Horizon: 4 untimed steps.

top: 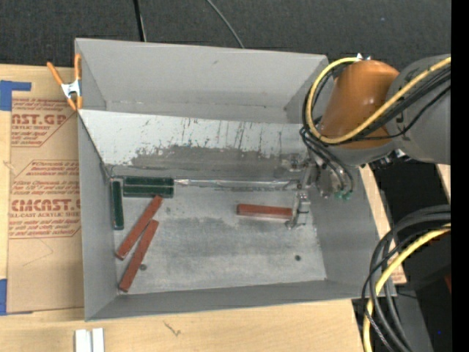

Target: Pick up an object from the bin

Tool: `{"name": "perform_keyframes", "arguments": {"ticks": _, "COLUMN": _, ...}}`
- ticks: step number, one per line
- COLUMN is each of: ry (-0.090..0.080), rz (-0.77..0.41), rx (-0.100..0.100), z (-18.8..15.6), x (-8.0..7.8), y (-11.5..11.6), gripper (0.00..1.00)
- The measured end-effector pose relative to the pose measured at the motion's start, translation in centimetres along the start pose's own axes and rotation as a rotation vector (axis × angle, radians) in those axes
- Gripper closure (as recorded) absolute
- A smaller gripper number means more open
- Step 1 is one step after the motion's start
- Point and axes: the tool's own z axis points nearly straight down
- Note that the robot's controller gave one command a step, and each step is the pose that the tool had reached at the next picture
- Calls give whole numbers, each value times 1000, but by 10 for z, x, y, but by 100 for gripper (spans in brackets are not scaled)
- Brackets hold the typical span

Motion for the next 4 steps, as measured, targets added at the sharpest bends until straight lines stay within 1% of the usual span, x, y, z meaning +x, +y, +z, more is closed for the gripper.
{"name": "perform_keyframes", "arguments": {"ticks": 1, "ry": 0, "rz": 0, "rx": 0, "z": 0, "x": 0, "y": 0, "gripper": 0}}
{"name": "perform_keyframes", "arguments": {"ticks": 2, "ry": 2, "rz": 122, "rx": -1, "z": 76, "x": 14, "y": -4, "gripper": 100}}
{"name": "perform_keyframes", "arguments": {"ticks": 3, "ry": 2, "rz": 123, "rx": -1, "z": 76, "x": 14, "y": -4, "gripper": 100}}
{"name": "perform_keyframes", "arguments": {"ticks": 4, "ry": -10, "rz": 131, "rx": -1, "z": -96, "x": 8, "y": -3, "gripper": 100}}
